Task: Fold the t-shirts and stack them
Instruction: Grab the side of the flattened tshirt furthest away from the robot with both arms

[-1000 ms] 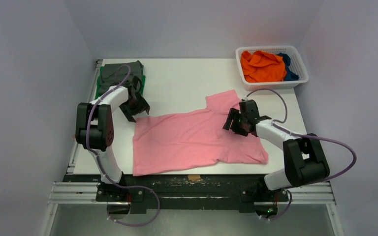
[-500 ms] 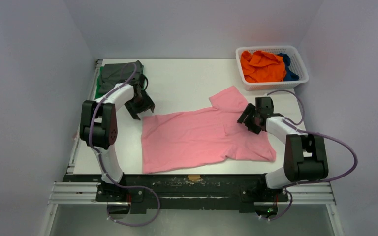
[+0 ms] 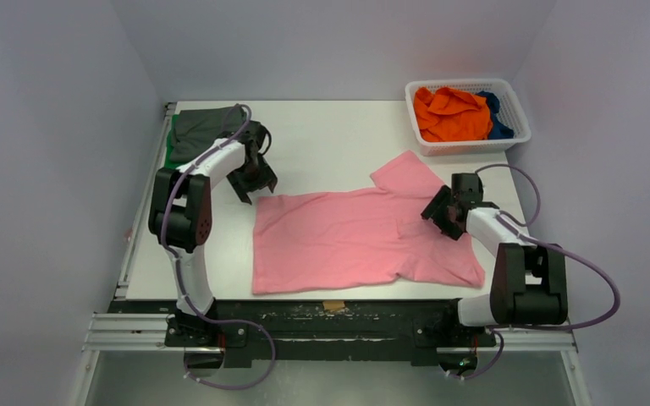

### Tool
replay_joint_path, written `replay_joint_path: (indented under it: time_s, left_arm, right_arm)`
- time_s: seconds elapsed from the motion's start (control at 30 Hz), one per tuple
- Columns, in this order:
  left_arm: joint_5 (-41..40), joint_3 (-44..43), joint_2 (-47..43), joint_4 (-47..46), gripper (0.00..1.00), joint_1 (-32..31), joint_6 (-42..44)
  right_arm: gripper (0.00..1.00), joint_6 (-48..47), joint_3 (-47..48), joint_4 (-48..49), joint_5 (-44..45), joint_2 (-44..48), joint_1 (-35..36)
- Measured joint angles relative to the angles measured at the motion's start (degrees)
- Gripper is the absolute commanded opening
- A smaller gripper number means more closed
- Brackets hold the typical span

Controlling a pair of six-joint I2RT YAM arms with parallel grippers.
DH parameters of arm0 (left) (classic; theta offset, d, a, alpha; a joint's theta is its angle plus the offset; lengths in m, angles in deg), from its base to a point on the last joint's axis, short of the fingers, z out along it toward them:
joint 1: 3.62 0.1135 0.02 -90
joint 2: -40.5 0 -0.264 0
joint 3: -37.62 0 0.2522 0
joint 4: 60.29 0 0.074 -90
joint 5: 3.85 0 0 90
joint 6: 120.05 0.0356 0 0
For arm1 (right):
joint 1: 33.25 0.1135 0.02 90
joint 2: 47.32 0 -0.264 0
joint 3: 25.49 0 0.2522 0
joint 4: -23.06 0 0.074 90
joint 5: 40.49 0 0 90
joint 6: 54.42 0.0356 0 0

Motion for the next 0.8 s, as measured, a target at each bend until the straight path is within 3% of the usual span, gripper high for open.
replay_joint_path:
  time_s: [0.23,0.37,0.8]
  left_arm:
    - [-0.07,-1.25,3.69,0.26,0.66,-0.52,-1.68]
    - [-0.07,-2.03,4.2,0.15,0.61,-0.63,-2.32]
    - [1.81,-3.34,5.25,-1.27,0.31,-2.91,0.79]
  right_arm:
    - [0.66,-0.5,-1.16,-2.4,0.9,2.16,-3.5]
    - [0.65,-1.09,-1.22,-2.69,1.07,2.32,-3.65]
    - [0.65,-2.21,-1.49,-3.54,1.55,3.02,-3.67]
